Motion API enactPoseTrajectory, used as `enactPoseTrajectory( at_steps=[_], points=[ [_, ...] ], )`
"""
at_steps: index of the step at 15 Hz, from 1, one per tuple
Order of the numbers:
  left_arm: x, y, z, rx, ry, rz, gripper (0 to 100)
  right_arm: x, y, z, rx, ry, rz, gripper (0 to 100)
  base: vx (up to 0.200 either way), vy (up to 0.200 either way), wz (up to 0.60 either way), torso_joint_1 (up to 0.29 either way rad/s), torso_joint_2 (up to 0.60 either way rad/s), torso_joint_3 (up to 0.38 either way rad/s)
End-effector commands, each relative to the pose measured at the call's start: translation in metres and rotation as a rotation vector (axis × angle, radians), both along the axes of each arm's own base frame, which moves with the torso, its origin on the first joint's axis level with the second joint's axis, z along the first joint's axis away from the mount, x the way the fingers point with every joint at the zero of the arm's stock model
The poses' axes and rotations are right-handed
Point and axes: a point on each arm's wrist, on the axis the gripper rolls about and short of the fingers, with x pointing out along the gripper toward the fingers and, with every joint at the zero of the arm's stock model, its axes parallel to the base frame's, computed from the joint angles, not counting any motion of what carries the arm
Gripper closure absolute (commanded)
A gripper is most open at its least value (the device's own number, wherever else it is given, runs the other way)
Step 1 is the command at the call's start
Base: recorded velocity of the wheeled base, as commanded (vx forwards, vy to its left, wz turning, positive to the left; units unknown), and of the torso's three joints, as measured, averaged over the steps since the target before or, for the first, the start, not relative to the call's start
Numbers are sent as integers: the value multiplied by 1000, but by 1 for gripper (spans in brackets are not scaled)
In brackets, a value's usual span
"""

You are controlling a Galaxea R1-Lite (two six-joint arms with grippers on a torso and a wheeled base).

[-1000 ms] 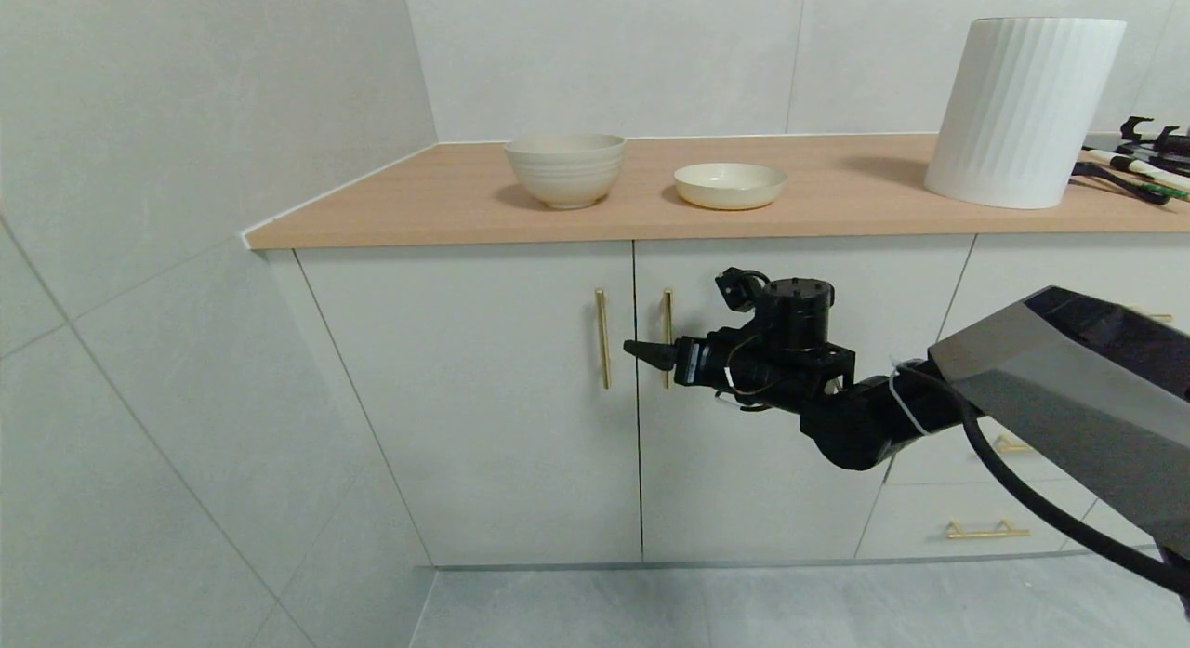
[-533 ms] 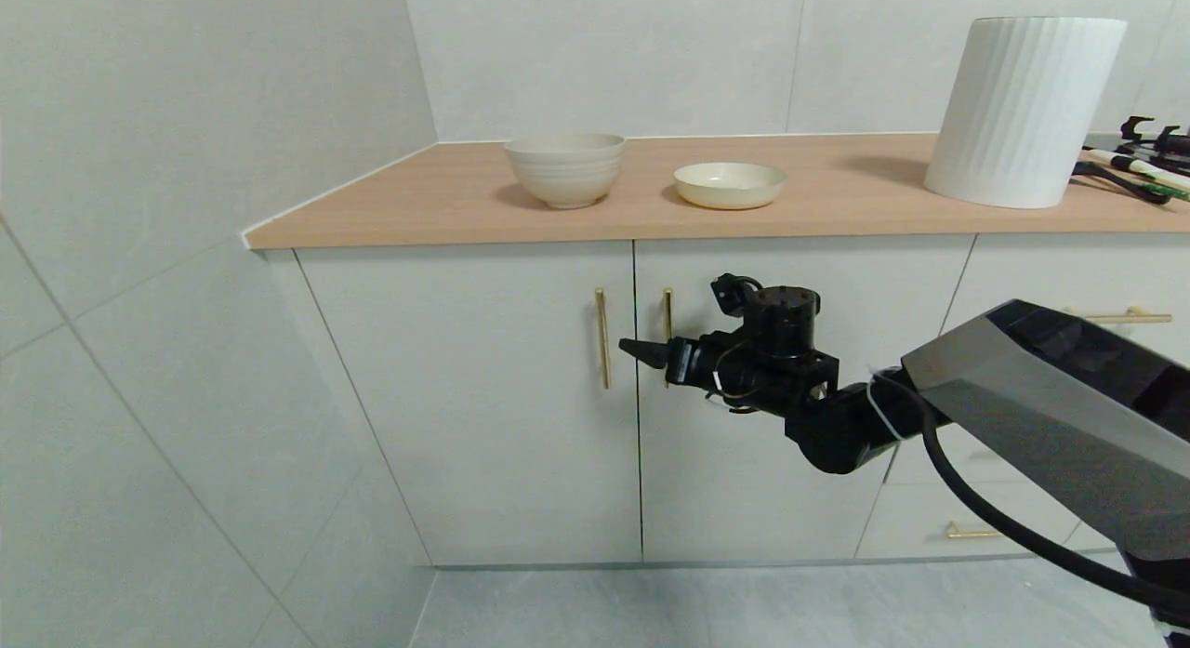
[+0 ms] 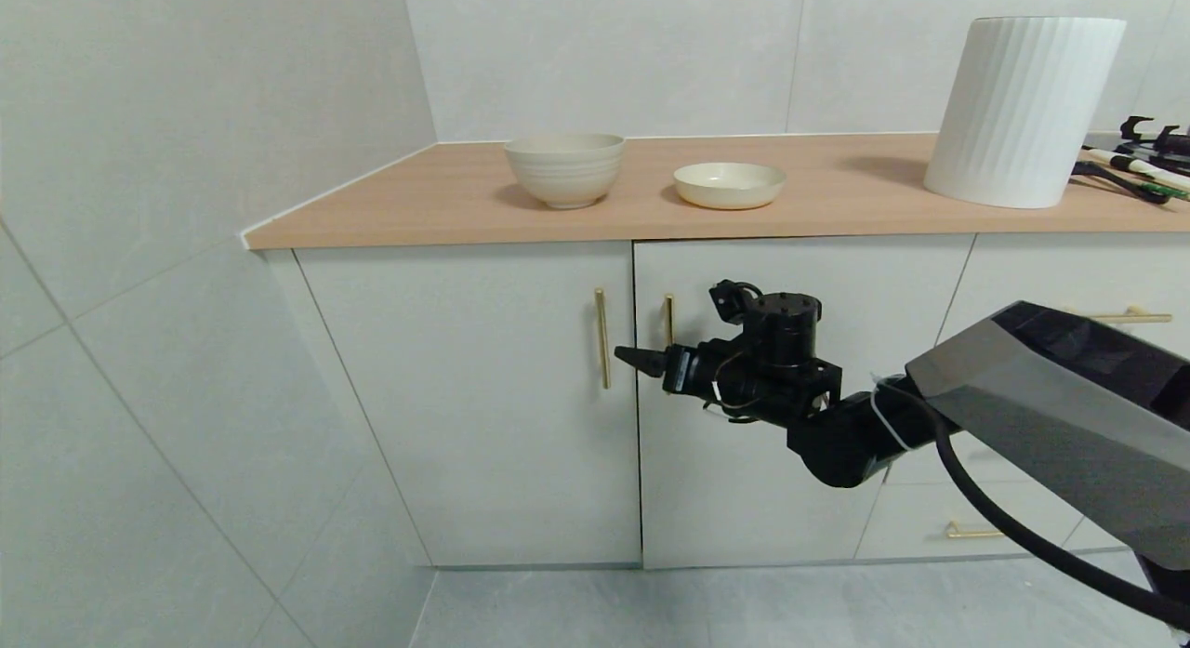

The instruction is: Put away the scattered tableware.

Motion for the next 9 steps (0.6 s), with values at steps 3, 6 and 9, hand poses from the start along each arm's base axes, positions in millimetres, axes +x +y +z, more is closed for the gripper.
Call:
enactPoseTrajectory(
  at_steps=[3, 6, 9],
  points=[
    [0, 0, 0, -1, 0, 1, 0, -29, -16, 13, 5, 9, 86, 0, 0, 0, 0, 0, 0, 0],
    [0, 0, 0, -1, 0, 1, 0, -58, -33, 19, 24, 8, 222, 0, 0, 0, 0, 0, 0, 0],
    [0, 0, 0, -1, 0, 1, 0, -84, -46, 20, 4, 51, 233, 0, 0, 0, 0, 0, 0, 0]
  ],
)
